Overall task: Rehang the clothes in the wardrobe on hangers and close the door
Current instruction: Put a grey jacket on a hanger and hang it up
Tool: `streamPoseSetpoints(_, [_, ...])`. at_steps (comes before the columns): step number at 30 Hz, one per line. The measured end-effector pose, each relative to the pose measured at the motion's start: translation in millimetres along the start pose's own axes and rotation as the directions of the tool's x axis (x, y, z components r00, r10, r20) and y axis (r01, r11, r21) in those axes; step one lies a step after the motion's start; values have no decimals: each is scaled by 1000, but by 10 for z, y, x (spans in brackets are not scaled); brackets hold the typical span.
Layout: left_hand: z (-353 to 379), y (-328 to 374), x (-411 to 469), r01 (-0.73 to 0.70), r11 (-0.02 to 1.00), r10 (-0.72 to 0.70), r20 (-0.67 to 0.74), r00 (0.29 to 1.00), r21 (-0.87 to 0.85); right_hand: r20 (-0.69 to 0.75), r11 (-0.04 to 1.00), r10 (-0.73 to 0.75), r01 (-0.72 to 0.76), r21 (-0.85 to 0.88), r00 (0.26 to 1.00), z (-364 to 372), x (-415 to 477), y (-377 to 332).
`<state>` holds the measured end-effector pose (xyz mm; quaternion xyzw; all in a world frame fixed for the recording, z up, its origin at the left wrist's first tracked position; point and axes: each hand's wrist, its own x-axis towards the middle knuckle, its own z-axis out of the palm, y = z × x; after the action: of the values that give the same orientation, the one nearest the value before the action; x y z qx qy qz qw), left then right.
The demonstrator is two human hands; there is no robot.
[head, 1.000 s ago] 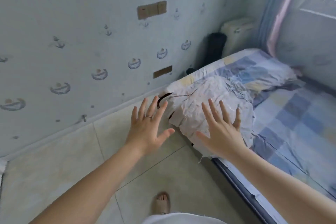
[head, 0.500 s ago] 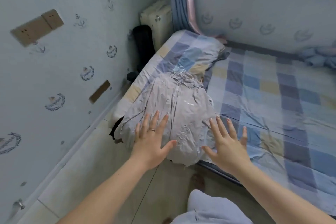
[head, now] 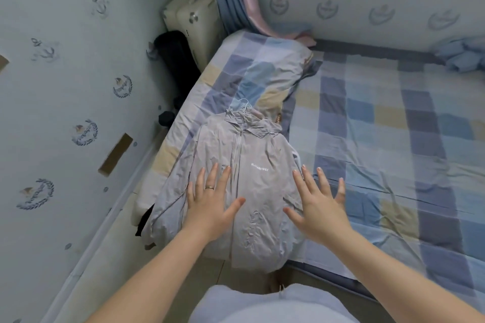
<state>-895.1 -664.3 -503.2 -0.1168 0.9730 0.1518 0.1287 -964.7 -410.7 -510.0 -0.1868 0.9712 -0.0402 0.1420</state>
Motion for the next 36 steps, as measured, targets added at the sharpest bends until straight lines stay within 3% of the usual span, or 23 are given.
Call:
streamPoseSetpoints(10, [296,-394,1253,8,1000,-11,139,990,22,156,995,102,-103,-2,982,286,1157,-73])
streamPoseSetpoints(20, [1297,-1356,3110,-37,999,27,290,957,30,281,979,199,-202,-20,939,1499,2639,-292])
streamPoseSetpoints(30, [1934,-1862,5110,-130,980,119,79,990,152,206,982,187,-191,-3,960,2590,4412,-108])
streamPoseSetpoints(36, [1878,-1982,5927,-40,992,41,-7,999,122,113,965,261,-260,-22,959,2778,5267,154])
